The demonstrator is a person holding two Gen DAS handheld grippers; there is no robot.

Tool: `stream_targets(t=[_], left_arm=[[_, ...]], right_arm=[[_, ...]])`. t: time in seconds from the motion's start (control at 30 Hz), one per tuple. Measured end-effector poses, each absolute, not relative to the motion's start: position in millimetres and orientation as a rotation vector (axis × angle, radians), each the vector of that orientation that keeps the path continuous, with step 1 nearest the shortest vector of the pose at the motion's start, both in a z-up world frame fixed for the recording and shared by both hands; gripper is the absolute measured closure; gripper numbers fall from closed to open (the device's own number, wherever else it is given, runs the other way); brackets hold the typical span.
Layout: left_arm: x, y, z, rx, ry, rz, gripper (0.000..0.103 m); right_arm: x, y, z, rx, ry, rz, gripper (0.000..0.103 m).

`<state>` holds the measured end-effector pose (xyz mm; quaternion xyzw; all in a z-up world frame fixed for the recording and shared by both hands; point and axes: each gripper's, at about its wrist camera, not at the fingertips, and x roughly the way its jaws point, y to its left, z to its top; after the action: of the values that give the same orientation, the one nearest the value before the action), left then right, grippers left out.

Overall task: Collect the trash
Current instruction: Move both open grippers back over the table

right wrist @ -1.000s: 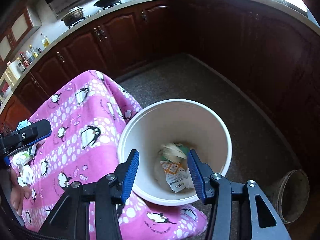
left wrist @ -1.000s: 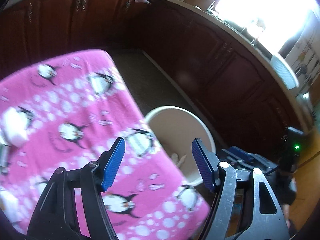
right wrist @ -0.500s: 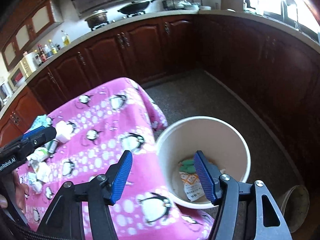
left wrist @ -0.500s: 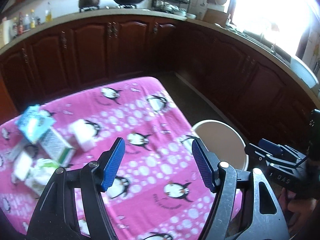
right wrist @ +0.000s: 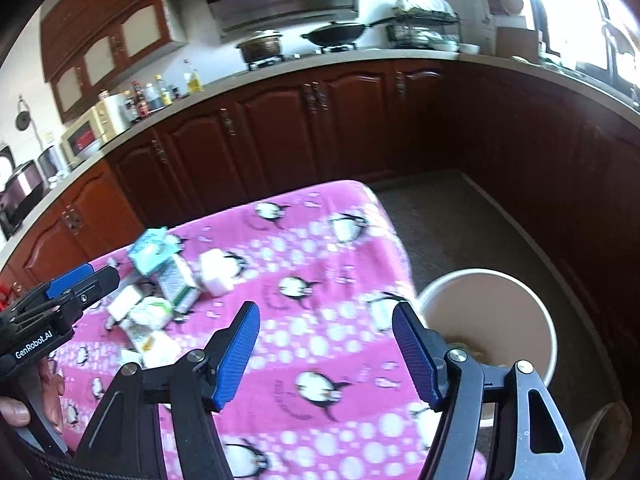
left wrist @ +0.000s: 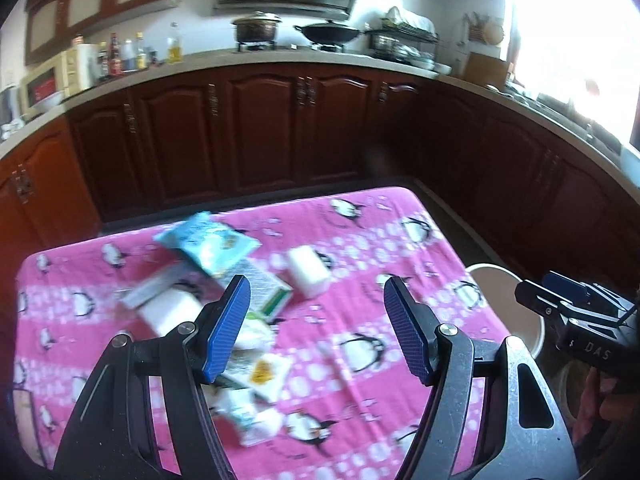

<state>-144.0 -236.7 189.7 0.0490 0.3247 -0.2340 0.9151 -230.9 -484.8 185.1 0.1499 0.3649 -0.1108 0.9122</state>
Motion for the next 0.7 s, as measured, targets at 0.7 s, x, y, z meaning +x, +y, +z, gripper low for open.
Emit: stream_targets(t=[0.7], left_arm=[[-120, -91, 185, -0.047, 0.722, -0.305, 0.034]], right_arm=[[-192, -378, 207, 0.197, 0.736, -0.042, 0.027]])
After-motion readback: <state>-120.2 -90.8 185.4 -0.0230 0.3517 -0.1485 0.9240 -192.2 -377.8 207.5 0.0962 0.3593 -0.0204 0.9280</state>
